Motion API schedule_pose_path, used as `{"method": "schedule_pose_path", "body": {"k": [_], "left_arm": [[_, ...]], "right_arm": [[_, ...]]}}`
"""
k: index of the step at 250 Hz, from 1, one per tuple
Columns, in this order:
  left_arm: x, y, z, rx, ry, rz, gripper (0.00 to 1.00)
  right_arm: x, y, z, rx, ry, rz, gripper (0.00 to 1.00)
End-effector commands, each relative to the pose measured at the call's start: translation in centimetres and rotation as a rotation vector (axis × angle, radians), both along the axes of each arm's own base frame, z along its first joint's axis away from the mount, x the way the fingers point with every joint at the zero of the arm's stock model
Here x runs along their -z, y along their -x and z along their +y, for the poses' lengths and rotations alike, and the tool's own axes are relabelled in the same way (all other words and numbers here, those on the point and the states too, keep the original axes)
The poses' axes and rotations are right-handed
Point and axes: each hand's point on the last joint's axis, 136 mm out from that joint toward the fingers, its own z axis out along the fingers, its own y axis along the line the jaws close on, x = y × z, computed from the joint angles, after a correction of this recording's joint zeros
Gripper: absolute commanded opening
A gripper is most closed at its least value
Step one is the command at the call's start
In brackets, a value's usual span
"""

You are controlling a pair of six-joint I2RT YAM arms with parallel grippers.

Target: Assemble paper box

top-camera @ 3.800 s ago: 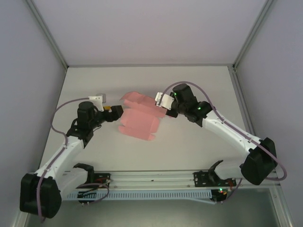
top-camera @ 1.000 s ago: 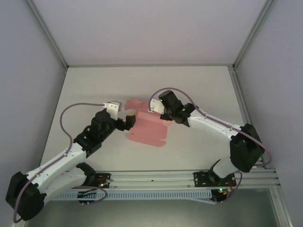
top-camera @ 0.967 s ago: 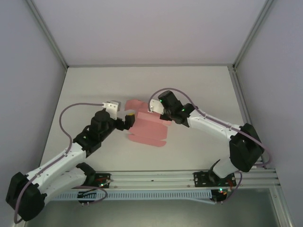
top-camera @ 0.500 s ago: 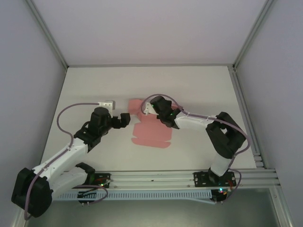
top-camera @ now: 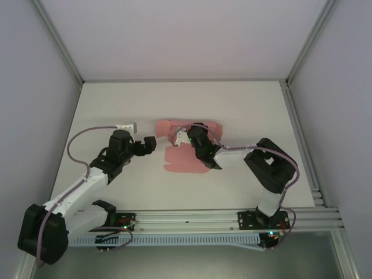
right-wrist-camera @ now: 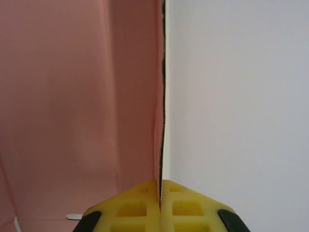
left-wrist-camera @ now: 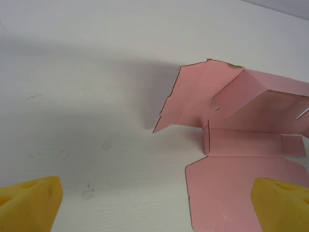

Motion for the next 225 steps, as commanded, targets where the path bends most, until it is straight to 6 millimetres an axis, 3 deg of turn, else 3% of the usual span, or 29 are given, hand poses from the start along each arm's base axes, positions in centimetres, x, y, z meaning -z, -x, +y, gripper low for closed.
{"method": "schedule_pose_path", "body": {"k": [1, 53, 102, 136, 167, 193, 225], "left_arm": [[0.4, -0.2, 0.3, -0.015, 0.022, 0.02, 1.0], [-0.2, -2.6, 2.4, -0.094, 0.058, 0.012, 1.0], [1.0, -7.4, 5.7, -0.211, 0.035, 0.048, 1.0], [2.9, -10.3, 4.1, -0.123, 0.0, 0.088, 1.0], [5.3, -11.6, 2.2, -0.027, 0.001, 0.15, 0.99], [5.6, -11.5, -0.2, 0.086, 0.018, 0.142, 0.95], [5.4, -9.9, -3.7, 0.259, 0.015, 0.108, 0.92]], "right_arm": [[0.2, 0.3, 0.4, -0.021, 0.019, -0.016, 0.0], [1.2, 1.7, 0.7, -0.055, -0.022, 0.101, 0.0], [0.9, 2.2, 0.7, -0.074, -0.045, 0.111, 0.0], [0.3, 2.4, 0.7, -0.079, -0.078, 0.107, 0.0], [-0.3, 2.6, 0.7, -0.086, -0.101, 0.104, 0.0], [-0.5, 2.7, 0.7, -0.087, -0.112, 0.11, 0.0], [-0.7, 2.7, 0.8, -0.088, -0.125, 0.109, 0.0]]}}
